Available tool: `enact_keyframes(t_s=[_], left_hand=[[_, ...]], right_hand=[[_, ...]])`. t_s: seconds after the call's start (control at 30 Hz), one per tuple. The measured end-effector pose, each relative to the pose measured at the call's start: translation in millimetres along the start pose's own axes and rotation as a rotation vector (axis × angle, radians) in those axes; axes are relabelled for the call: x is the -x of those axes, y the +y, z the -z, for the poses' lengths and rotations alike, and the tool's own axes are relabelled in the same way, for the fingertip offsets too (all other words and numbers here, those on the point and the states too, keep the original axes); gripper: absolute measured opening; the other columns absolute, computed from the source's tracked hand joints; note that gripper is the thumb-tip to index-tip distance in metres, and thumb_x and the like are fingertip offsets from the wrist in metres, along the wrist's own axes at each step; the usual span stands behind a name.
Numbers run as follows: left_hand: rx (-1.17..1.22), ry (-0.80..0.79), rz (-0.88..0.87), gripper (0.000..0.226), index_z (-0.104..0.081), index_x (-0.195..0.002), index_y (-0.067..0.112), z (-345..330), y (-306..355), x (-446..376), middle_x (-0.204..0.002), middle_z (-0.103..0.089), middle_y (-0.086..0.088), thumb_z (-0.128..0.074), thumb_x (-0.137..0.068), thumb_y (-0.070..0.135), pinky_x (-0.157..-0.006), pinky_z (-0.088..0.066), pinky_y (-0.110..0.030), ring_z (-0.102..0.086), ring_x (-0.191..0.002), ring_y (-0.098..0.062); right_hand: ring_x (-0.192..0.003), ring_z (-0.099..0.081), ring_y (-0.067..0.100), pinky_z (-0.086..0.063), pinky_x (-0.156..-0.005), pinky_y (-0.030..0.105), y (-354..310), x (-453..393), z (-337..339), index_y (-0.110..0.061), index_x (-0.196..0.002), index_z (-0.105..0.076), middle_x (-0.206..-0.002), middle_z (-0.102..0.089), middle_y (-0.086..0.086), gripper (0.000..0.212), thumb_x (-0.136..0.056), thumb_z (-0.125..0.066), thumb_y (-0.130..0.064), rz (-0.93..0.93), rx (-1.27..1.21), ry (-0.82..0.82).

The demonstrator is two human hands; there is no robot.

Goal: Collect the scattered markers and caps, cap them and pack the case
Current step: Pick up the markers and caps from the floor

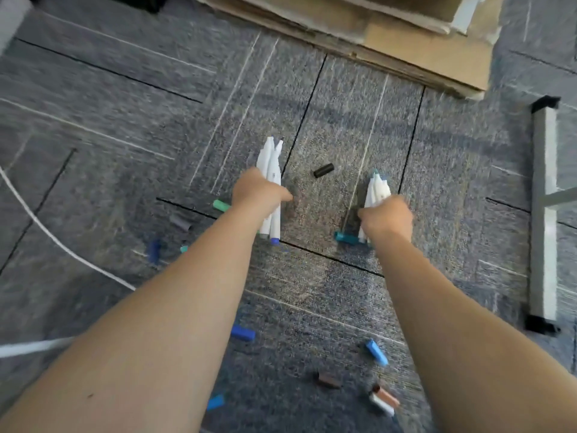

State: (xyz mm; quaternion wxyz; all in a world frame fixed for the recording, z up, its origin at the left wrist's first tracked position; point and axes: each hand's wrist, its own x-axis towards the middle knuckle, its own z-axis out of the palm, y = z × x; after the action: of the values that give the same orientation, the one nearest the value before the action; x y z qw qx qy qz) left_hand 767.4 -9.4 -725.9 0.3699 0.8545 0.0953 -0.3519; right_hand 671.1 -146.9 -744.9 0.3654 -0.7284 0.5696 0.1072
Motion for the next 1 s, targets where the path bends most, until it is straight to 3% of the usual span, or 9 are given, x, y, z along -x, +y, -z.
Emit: enact_keyframes(t_s=[0.13,0.27,0.4,0.47,0.53,0.67,0.8,0.93,1.0], left_hand=[[-0.216,0.125,-0.132,0.037,-0.05,-0.114,0.001,7,12,-15,-0.116,-0.057,-0.014,-0.062,-0.082,0.014,-0.068,-0.039,-0.031,-0.056,-0.104,-0.03],[-0.431,0.176,-0.186,0.038,-0.051,-0.116,0.0,5,14,-32,-0.117,-0.057,-0.017,-0.063,-0.083,0.014,-0.065,-0.038,-0.029,-0.057,-0.103,-0.031],[-0.502,0.164,-0.188,0.042,-0.048,-0.12,0.001,1,9,-39,-0.119,-0.057,-0.018,-0.064,-0.083,0.013,-0.07,-0.039,-0.033,-0.056,-0.109,-0.034],[-0.515,0.136,-0.186,0.041,-0.047,-0.12,0.002,-1,7,-33,-0.119,-0.058,-0.017,-0.063,-0.084,0.013,-0.072,-0.04,-0.035,-0.056,-0.109,-0.034],[-0.497,0.096,-0.172,0.042,-0.044,-0.12,0.003,-1,4,-21,-0.119,-0.058,-0.015,-0.062,-0.084,0.015,-0.072,-0.038,-0.034,-0.056,-0.108,-0.033],[-0.273,-0.027,-0.09,0.045,-0.043,-0.121,0.003,19,6,10,-0.108,-0.053,-0.011,-0.062,-0.082,0.014,-0.071,-0.038,-0.032,-0.052,-0.094,-0.028],[-0.072,-0.103,-0.029,0.041,-0.049,-0.118,0.001,63,16,54,-0.103,-0.054,-0.011,-0.062,-0.08,0.012,-0.073,-0.043,-0.032,-0.054,-0.096,-0.029],[0.017,-0.119,-0.018,0.03,-0.051,-0.109,0.005,112,32,117,-0.081,-0.052,-0.005,-0.06,-0.08,0.01,-0.052,-0.036,-0.025,-0.05,-0.083,-0.024],[0.054,-0.125,-0.018,0.026,-0.053,-0.105,0.008,136,42,155,-0.073,-0.049,0.0,-0.061,-0.08,0.009,-0.049,-0.032,-0.024,-0.05,-0.079,-0.023]], right_hand=[[-0.061,-0.052,0.015,-0.051,-0.055,0.031,-6,2,5,-0.003,-0.113,-0.048,-0.078,-0.051,0.003,0.032,-0.087,-0.061,-0.017,0.03,-0.016,-0.012],[-0.068,-0.059,0.022,-0.058,-0.066,0.038,-15,7,5,-0.005,-0.11,-0.048,-0.072,-0.048,0.001,0.031,-0.086,-0.062,-0.018,0.088,-0.041,-0.031],[-0.06,-0.052,0.014,-0.052,-0.057,0.029,-20,13,-2,-0.007,-0.11,-0.044,-0.071,-0.045,-0.001,0.03,-0.087,-0.06,-0.016,0.143,-0.035,-0.068],[-0.059,-0.051,0.014,-0.054,-0.059,0.031,-21,19,-6,-0.009,-0.107,-0.042,-0.071,-0.045,-0.002,0.028,-0.086,-0.06,-0.015,0.157,-0.034,-0.091],[-0.058,-0.051,0.013,-0.056,-0.063,0.033,-23,27,-9,-0.012,-0.101,-0.039,-0.071,-0.045,-0.002,0.026,-0.086,-0.06,-0.015,0.161,-0.037,-0.13],[-0.06,-0.052,0.015,-0.053,-0.058,0.029,-36,55,-5,-0.013,-0.097,-0.036,-0.073,-0.046,0.0,0.026,-0.086,-0.06,-0.011,0.185,-0.07,-0.236],[-0.076,-0.056,0.027,-0.055,-0.072,0.044,-63,100,17,-0.01,-0.097,-0.037,-0.084,-0.052,0.011,0.027,-0.083,-0.059,-0.006,0.247,-0.091,-0.319],[-0.077,-0.054,0.026,-0.053,-0.077,0.047,-88,159,52,-0.006,-0.093,-0.041,-0.083,-0.05,0.013,0.02,-0.083,-0.058,-0.004,0.321,-0.062,-0.405],[-0.075,-0.053,0.025,-0.053,-0.076,0.048,-99,194,74,-0.005,-0.093,-0.042,-0.082,-0.05,0.013,0.02,-0.082,-0.058,-0.003,0.333,-0.051,-0.444]])
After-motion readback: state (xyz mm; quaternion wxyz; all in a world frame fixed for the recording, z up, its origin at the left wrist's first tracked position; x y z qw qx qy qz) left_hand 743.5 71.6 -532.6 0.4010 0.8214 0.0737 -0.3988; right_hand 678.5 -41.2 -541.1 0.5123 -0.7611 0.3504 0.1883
